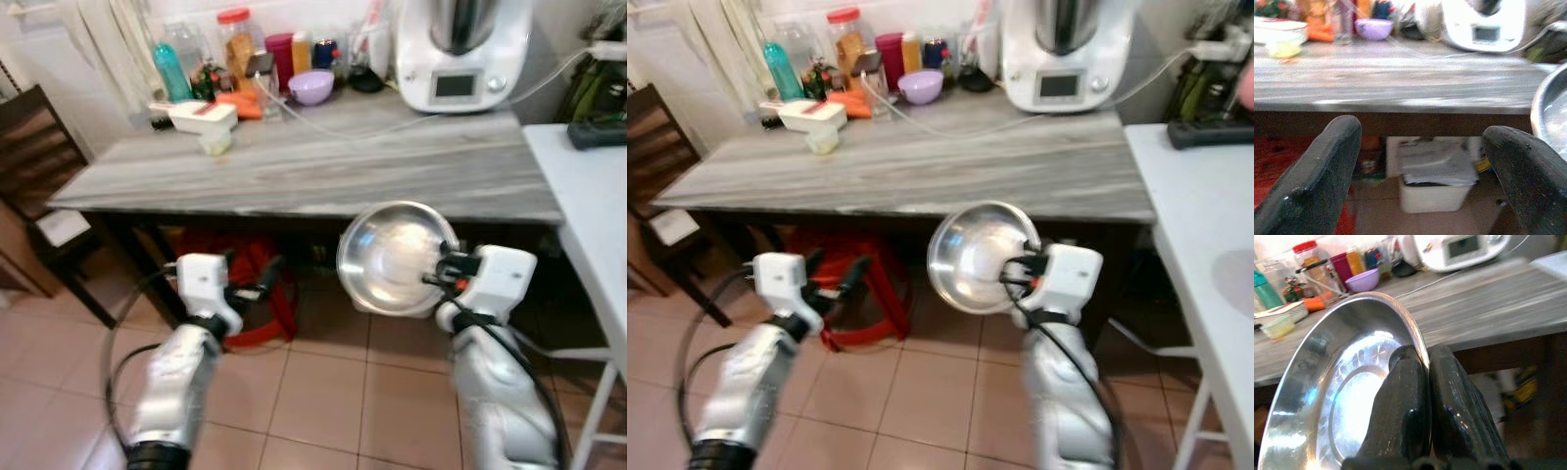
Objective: Setting the table
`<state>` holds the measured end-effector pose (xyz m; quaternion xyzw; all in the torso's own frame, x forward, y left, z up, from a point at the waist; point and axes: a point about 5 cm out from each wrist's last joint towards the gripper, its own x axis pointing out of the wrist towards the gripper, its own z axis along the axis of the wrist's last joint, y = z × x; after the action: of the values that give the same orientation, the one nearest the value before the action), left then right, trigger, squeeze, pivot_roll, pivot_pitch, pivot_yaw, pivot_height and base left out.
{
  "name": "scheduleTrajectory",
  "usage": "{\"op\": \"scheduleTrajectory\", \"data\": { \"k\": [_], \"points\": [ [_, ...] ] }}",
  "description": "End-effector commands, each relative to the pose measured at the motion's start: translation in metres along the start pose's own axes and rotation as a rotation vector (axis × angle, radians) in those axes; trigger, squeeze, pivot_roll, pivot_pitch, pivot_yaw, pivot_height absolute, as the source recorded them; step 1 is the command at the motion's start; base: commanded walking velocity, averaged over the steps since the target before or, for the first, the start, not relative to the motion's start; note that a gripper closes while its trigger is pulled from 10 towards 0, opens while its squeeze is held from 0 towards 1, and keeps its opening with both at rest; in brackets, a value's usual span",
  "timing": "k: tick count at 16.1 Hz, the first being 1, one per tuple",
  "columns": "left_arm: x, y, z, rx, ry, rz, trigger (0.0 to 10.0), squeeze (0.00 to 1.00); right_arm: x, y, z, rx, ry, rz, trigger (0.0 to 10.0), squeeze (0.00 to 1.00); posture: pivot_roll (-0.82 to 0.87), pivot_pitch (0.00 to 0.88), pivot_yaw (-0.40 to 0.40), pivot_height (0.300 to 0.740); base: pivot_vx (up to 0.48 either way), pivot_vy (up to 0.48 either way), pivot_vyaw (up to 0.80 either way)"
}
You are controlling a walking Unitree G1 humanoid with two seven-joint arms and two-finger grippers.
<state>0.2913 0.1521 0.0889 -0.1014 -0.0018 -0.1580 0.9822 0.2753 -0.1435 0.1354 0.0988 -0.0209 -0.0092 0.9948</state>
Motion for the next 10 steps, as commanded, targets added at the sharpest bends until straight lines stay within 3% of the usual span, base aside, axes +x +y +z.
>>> {"op": "scheduleTrajectory", "data": {
  "k": [1,10],
  "points": [
    [0.003,-0.0028,0.0036,0.006,-0.011,-0.019,10.0,0.0,0.0012,-0.0026,0.0045,-0.005,-0.02,-0.008,10.0,0.0,-0.08,0.0,0.141,0.74,0.439,0.0,0.0],
    [0.0052,-0.0064,0.0039,0.002,-0.013,-0.031,10.0,0.0,0.0021,-0.0086,0.009,-0.003,-0.049,-0.048,10.0,0.0,-0.09,0.0,0.147,0.74,0.437,0.0,0.0]
  ]
}}
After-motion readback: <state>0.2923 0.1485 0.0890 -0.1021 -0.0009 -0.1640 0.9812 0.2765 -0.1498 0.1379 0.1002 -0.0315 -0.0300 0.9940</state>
